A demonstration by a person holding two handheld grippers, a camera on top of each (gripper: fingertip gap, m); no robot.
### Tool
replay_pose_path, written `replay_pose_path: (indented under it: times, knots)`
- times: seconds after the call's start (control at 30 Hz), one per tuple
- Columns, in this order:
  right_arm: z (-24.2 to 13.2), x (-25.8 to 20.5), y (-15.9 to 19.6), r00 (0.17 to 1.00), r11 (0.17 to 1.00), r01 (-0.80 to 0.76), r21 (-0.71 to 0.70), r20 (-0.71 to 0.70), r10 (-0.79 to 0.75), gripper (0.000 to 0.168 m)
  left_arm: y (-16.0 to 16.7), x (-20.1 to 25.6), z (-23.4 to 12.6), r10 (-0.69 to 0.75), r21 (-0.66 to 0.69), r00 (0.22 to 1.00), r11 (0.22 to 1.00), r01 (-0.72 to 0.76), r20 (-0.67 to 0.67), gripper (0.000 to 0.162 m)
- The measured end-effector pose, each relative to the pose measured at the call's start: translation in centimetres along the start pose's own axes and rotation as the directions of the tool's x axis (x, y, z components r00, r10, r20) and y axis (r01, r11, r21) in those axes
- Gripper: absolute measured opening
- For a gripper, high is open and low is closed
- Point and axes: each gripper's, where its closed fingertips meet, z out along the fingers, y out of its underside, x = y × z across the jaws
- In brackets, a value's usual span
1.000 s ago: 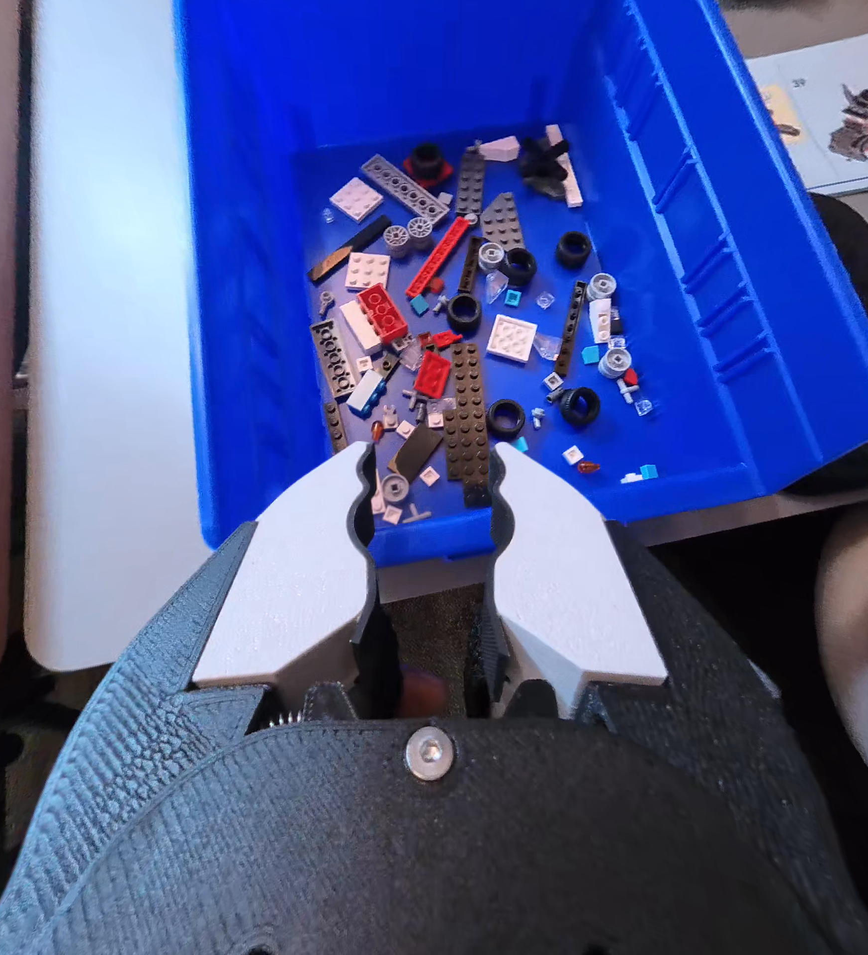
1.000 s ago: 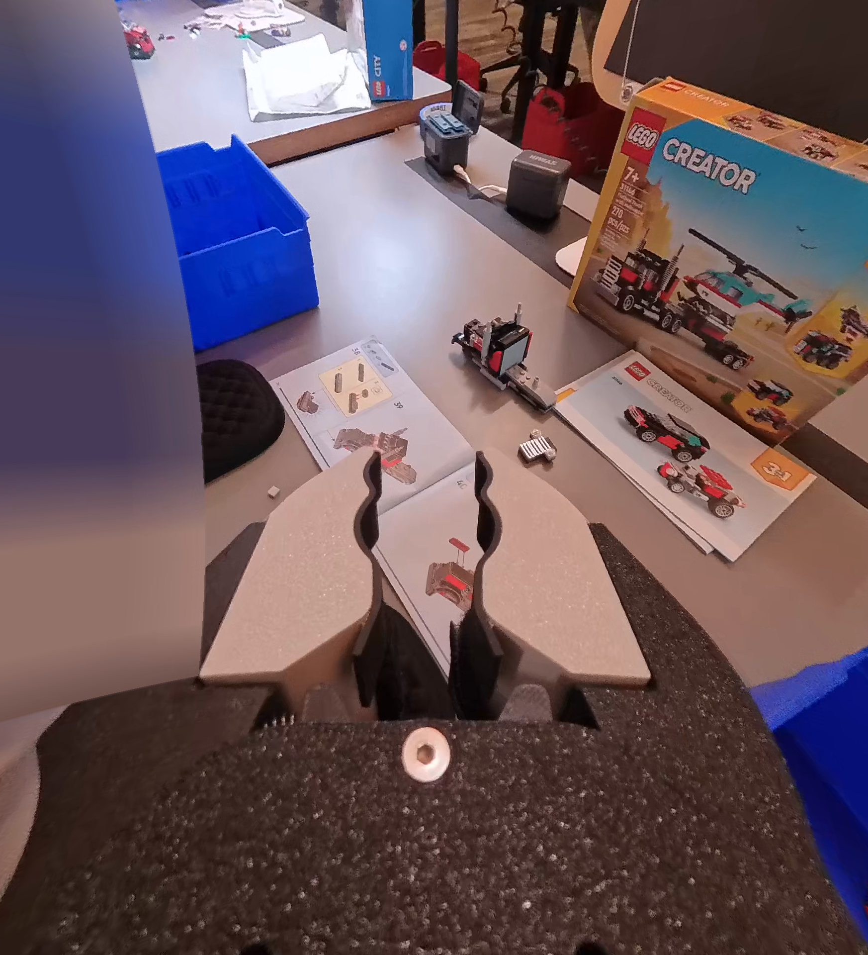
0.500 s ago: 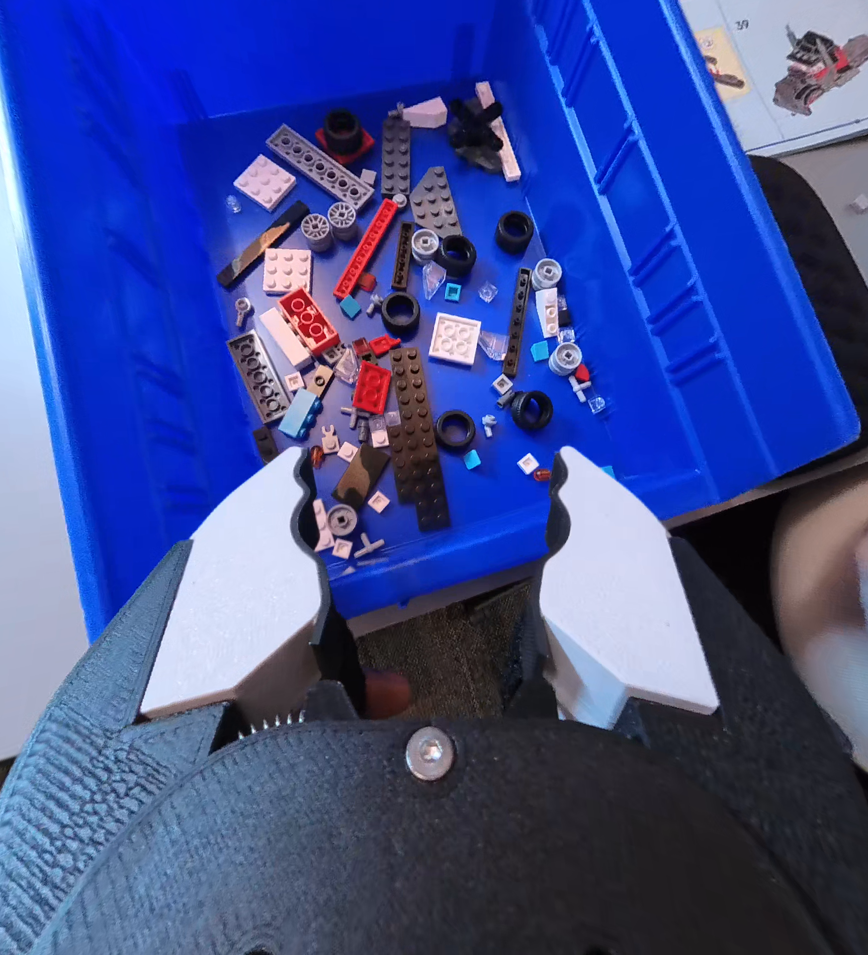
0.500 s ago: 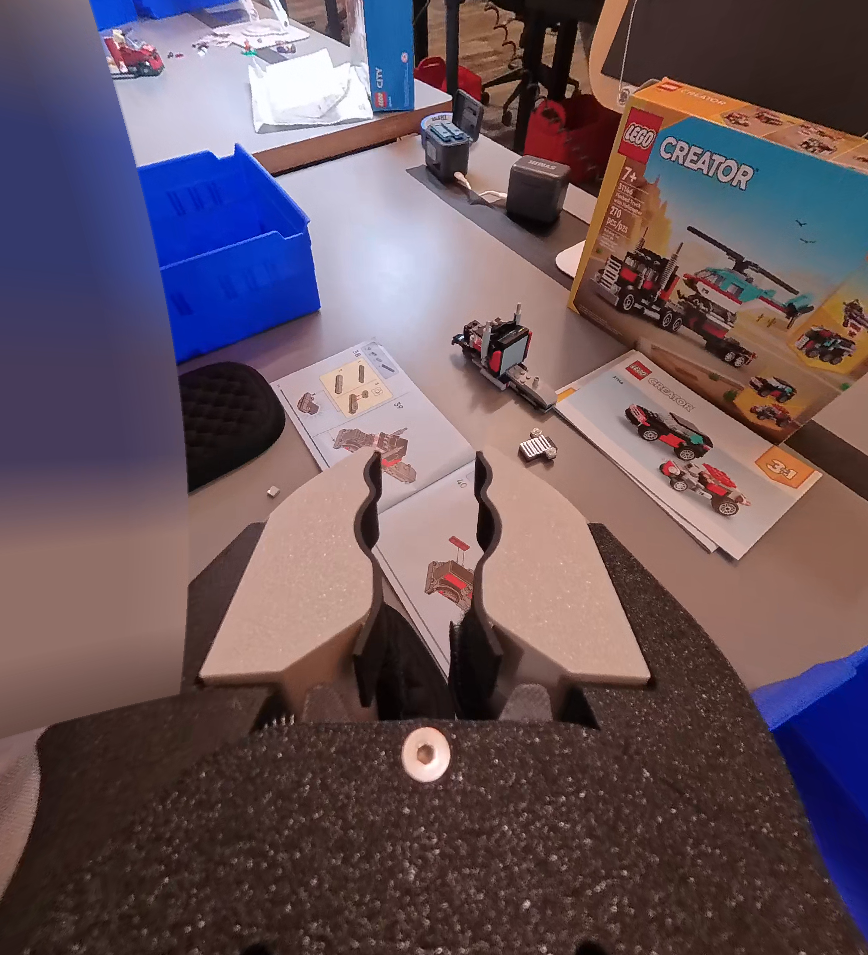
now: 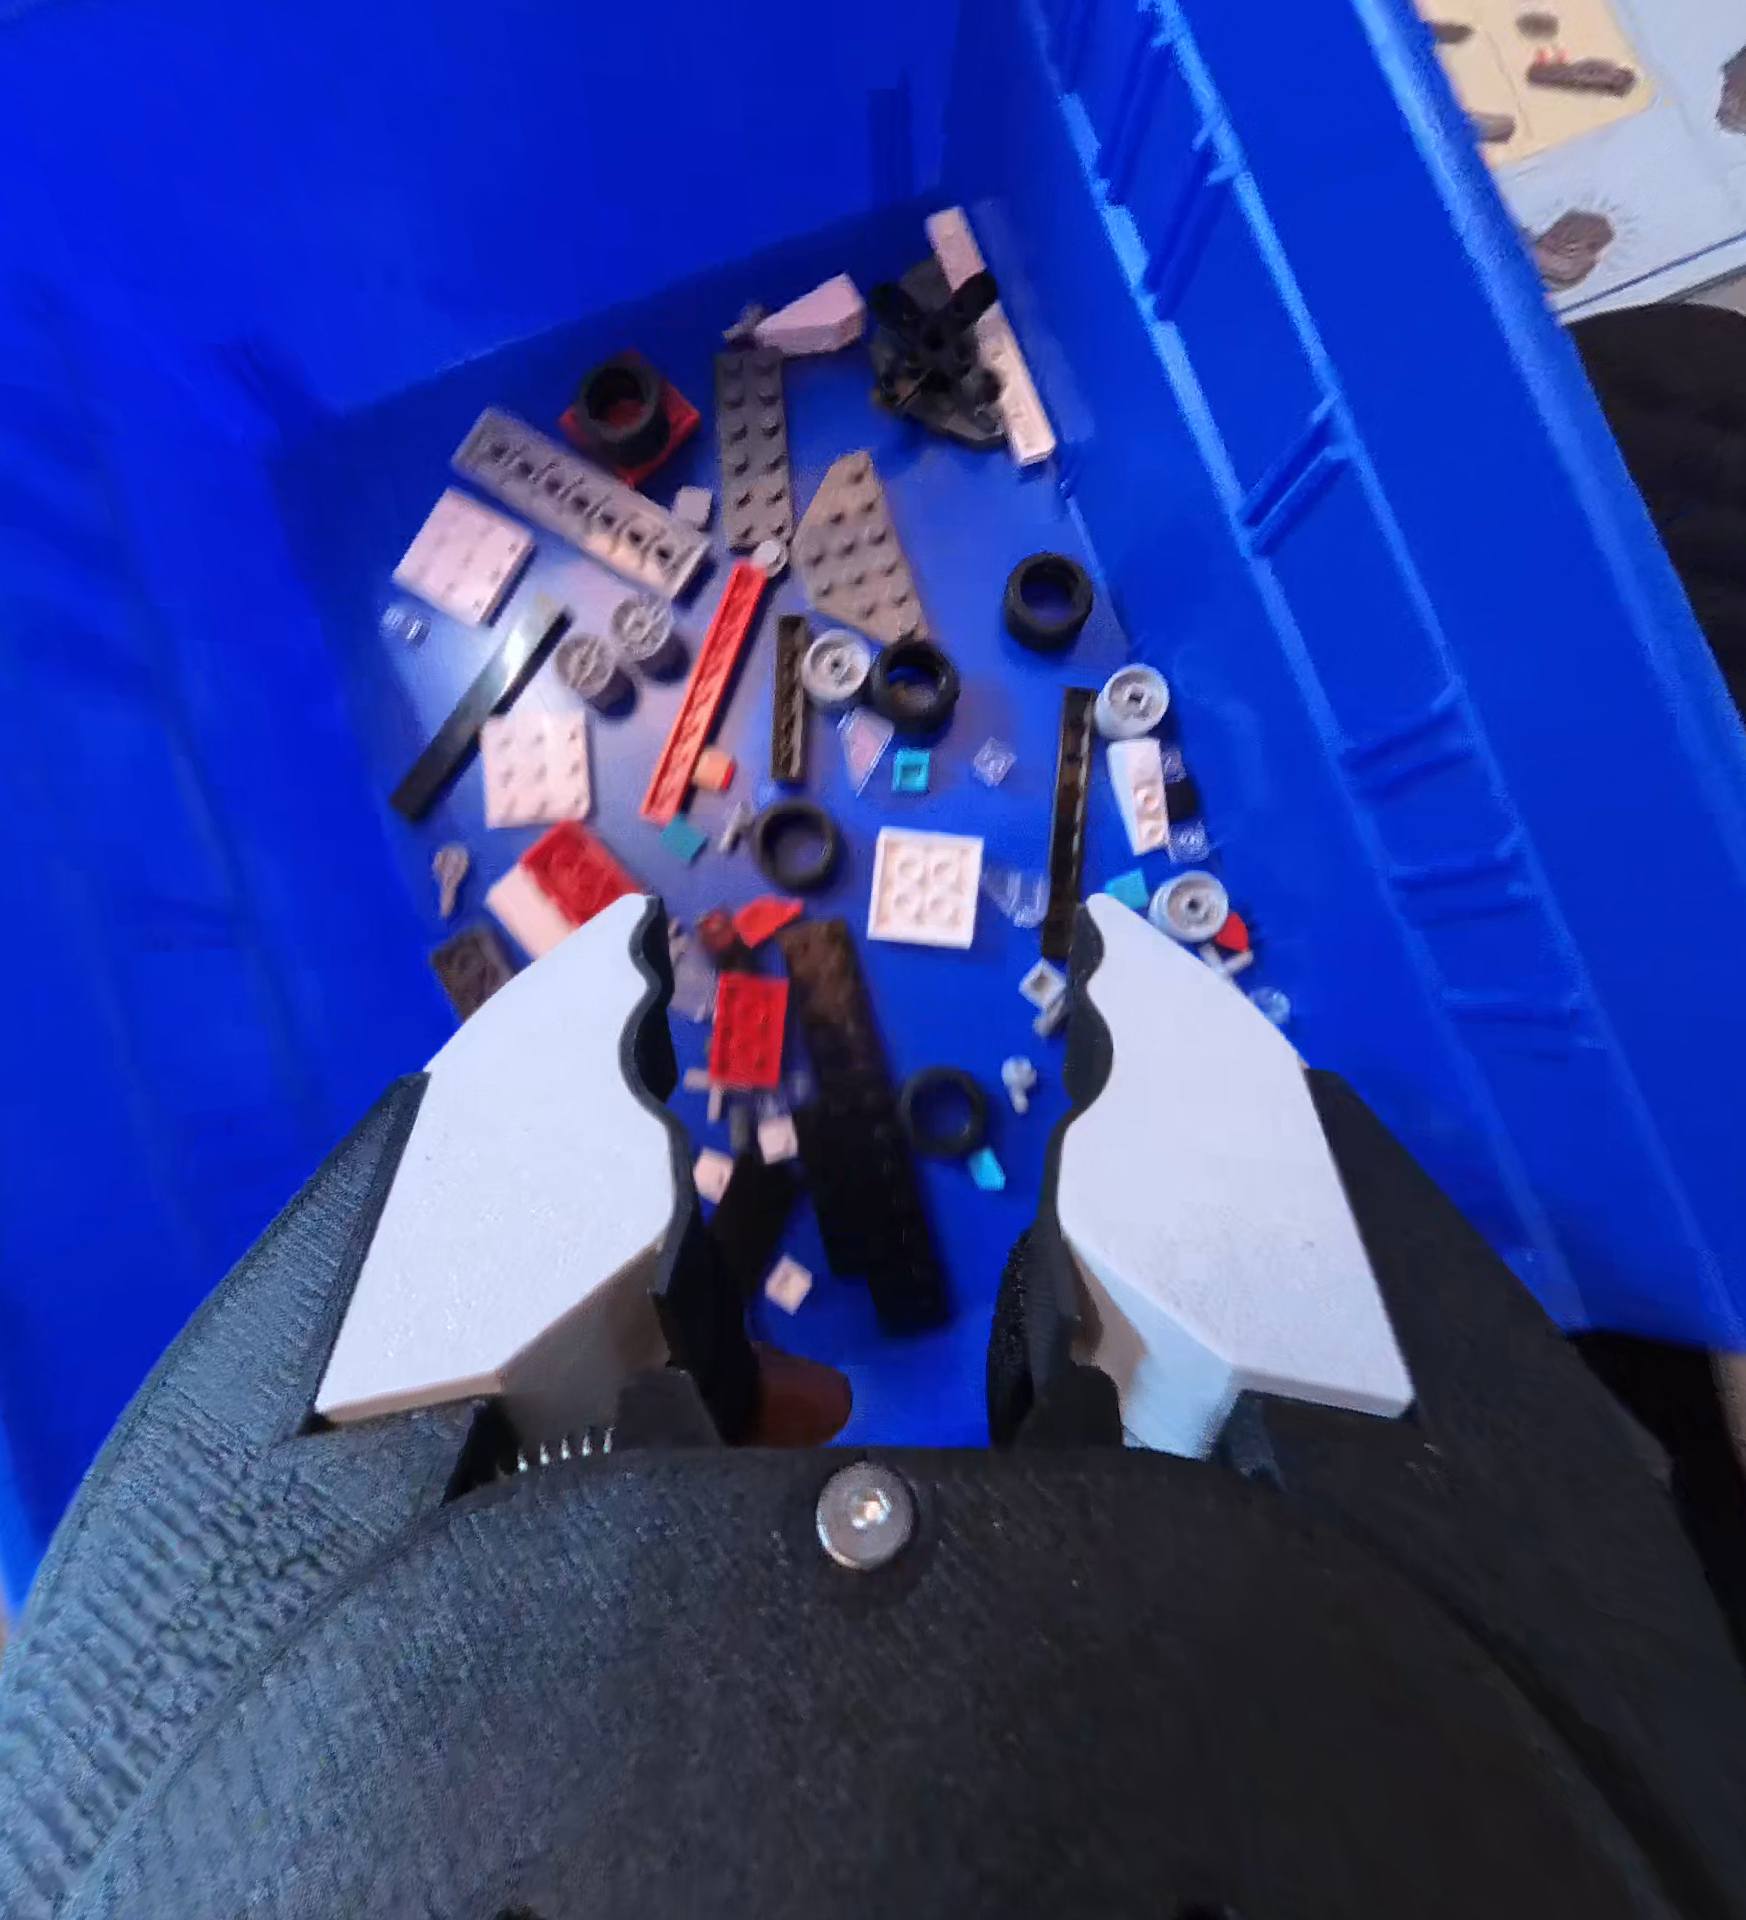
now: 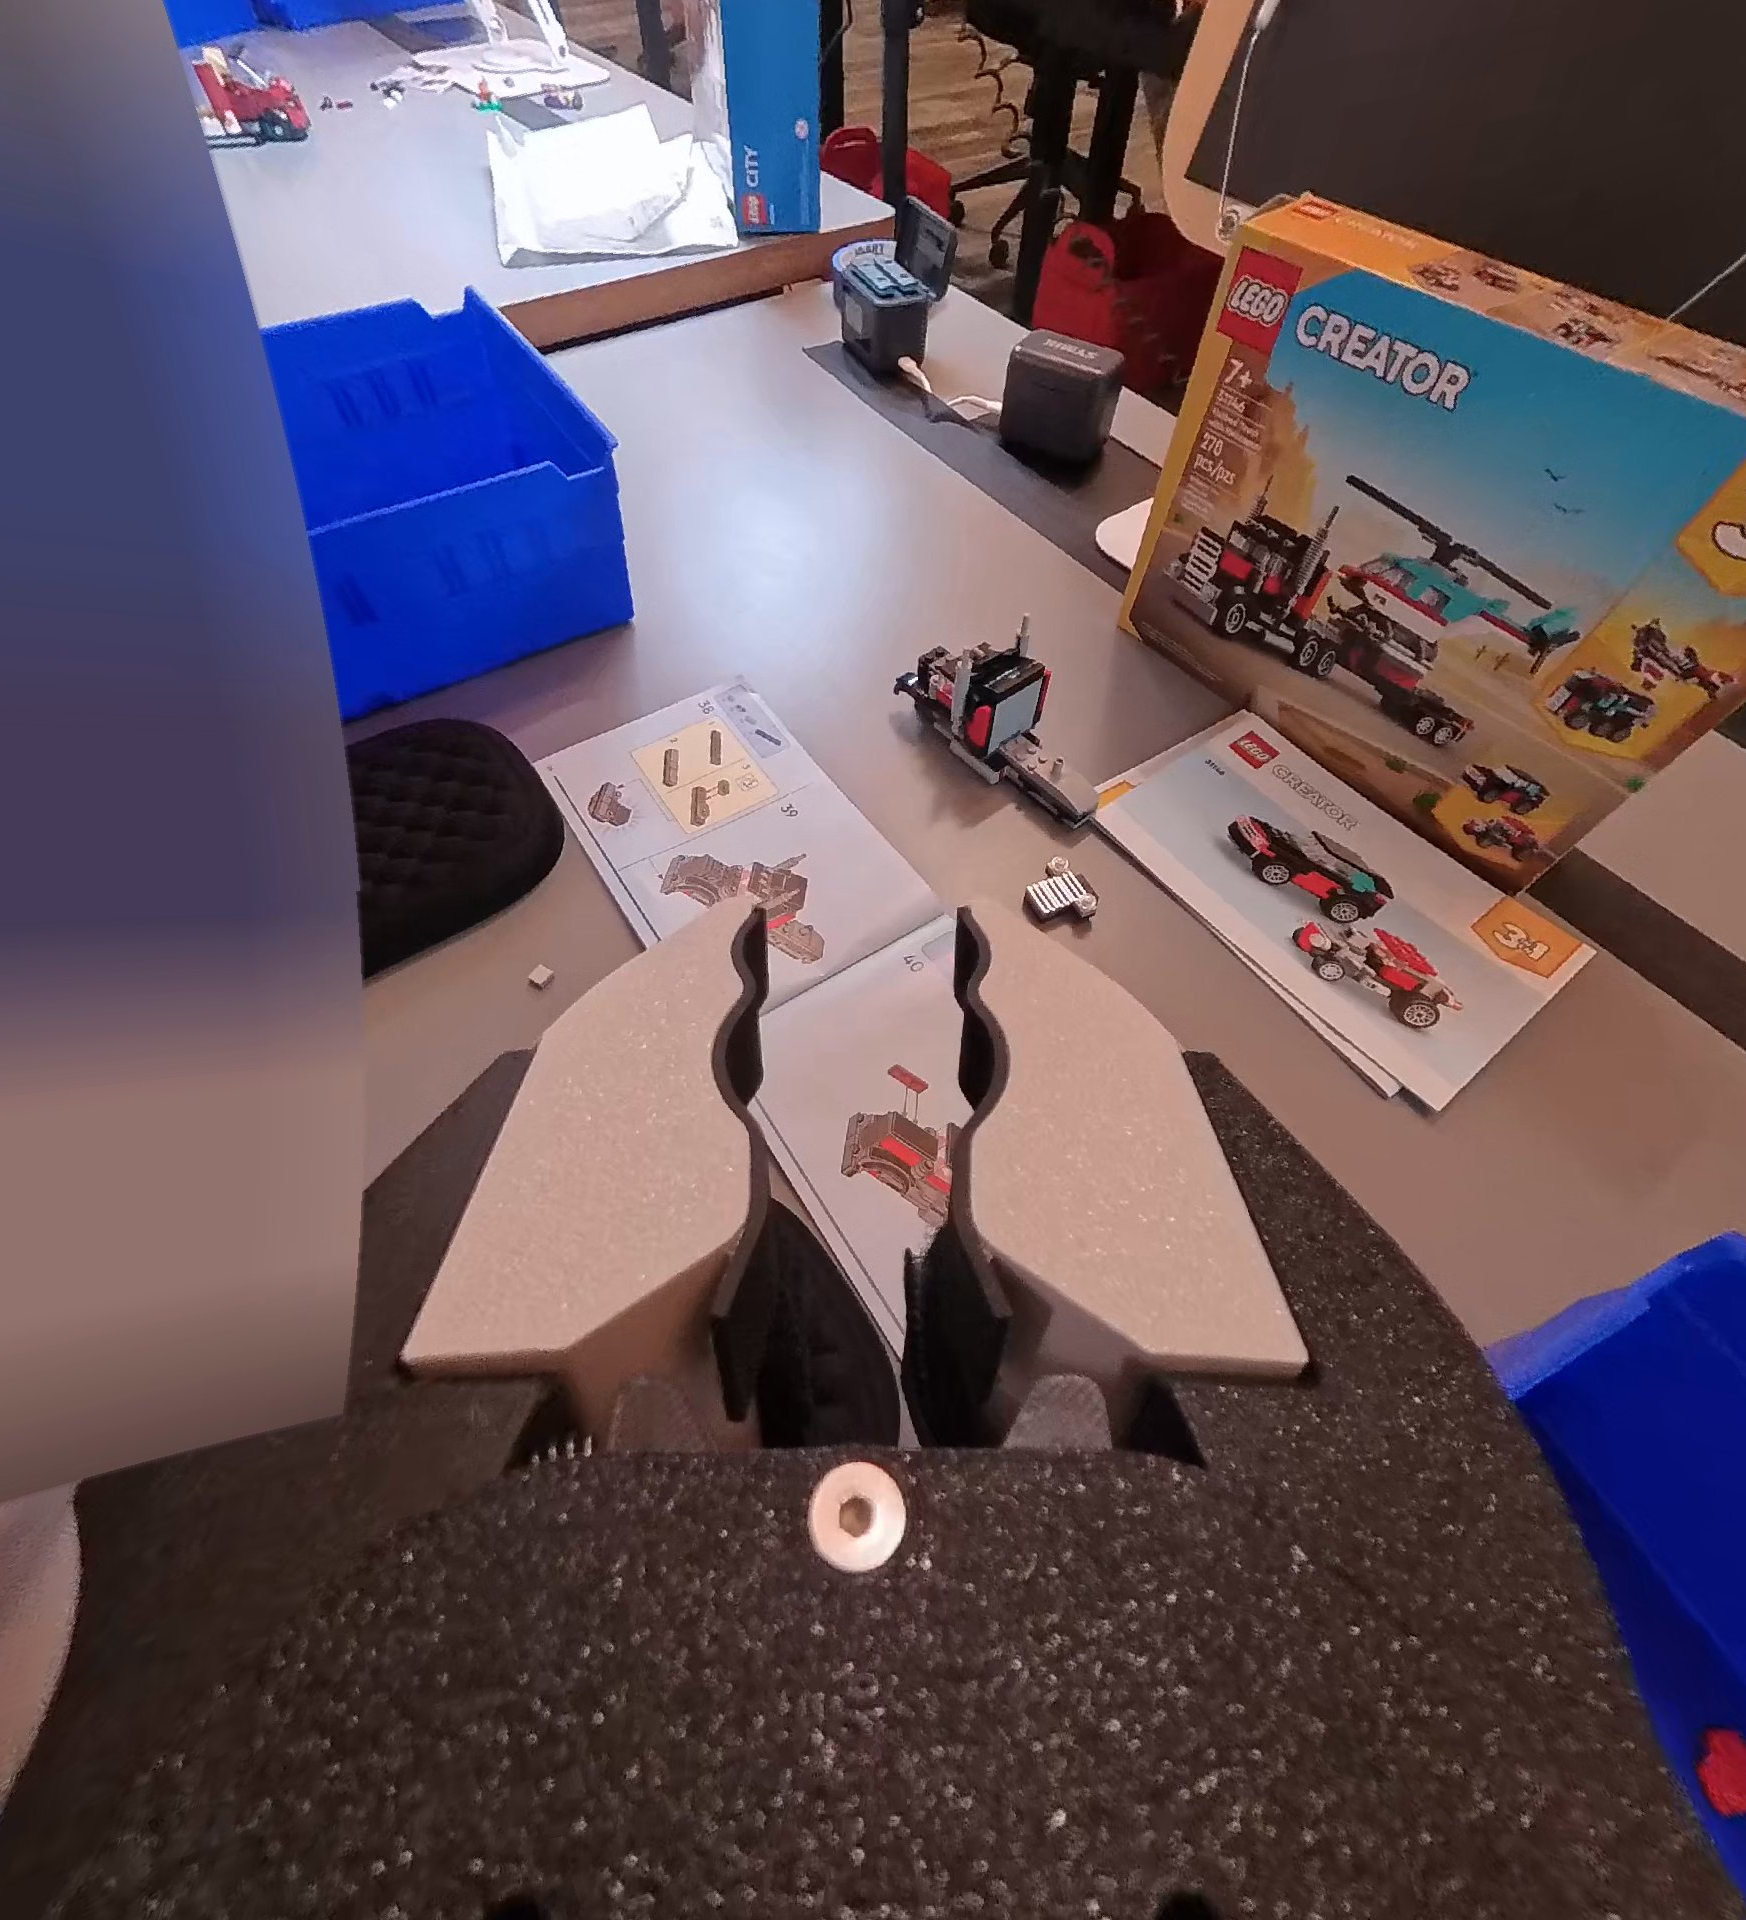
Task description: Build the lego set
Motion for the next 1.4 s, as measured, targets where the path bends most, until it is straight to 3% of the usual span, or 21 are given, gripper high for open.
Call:
replay_pose_path:
  times: [0.2,0.33,0.43,0.5,0.6,0.77,0.93,1.03,1.17,1.3,1.4]
  knots:
    - [-0.8,0.3,-0.1,1.0,1.0,0.001,-0.003,-0.028,-0.001,0.035,-2.5,1.5,2.9,0.176,-0.065,0.976,0.981,-0.185,-0.124,0.071]
    - [-1.4,0.4,0.1,0.998,1.0,0.003,-0.005,-0.056,-0.003,0.035,-5.7,1.9,0.3,0.017,0.171,0.987,0.985,0.011,-0.162,0.056]
    - [-1.5,0.7,0.3,0.998,1.0,0.002,-0.019,-0.066,-0.003,0.035,-7.1,4.9,-4.4,-0.094,0.328,0.945,0.923,0.201,-0.314,0.056]
    - [-1.3,0.7,0.3,0.998,1.0,0.004,-0.018,-0.059,-0.005,0.035,-6.4,6.9,-7.0,-0.082,0.371,0.948,0.907,0.198,-0.306,0.055]
    - [-0.8,0.9,0.6,0.999,1.0,0.002,-0.019,-0.034,-0.002,0.035,-2.8,7.4,-7.9,-0.062,0.328,0.986,0.938,0.111,-0.157,0.056]
    - [0.4,0.8,0.3,1.0,1.0,0.007,0.0,0.022,-0.007,0.035,0.1,11.5,-7.6,-0.06,0.344,0.935,0.92,0.187,-0.349,0.057]
    - [-0.2,0.4,0.5,0.999,0.999,0.029,-0.023,0.034,-0.028,0.035,2.1,12.5,-3.3,0.061,0.299,0.986,0.954,-0.012,-0.154,0.059]
    - [-1.2,0.5,0.3,0.999,0.999,0.037,-0.036,0.008,-0.037,0.035,2.5,12.0,-1.8,0.098,0.288,0.995,0.953,-0.099,0.018,0.023]
    - [-2.0,0.3,-0.4,0.999,0.999,0.048,-0.007,-0.017,-0.048,0.034,1.8,9.7,-3.4,0.131,0.296,0.967,0.935,-0.194,0.22,0.008]
    - [-1.8,-0.3,-0.7,0.998,0.998,0.059,0.022,-0.003,-0.059,0.034,0.4,6.8,-7.6,-0.038,0.393,0.999,0.919,0.02,0.038,0.003]
    - [-1.6,-0.6,-0.2,0.999,0.998,0.053,0.021,0.005,-0.053,0.035,-0.5,4.8,-9.8,-0.044,0.397,0.998,0.917,0.027,0.033,0.004]
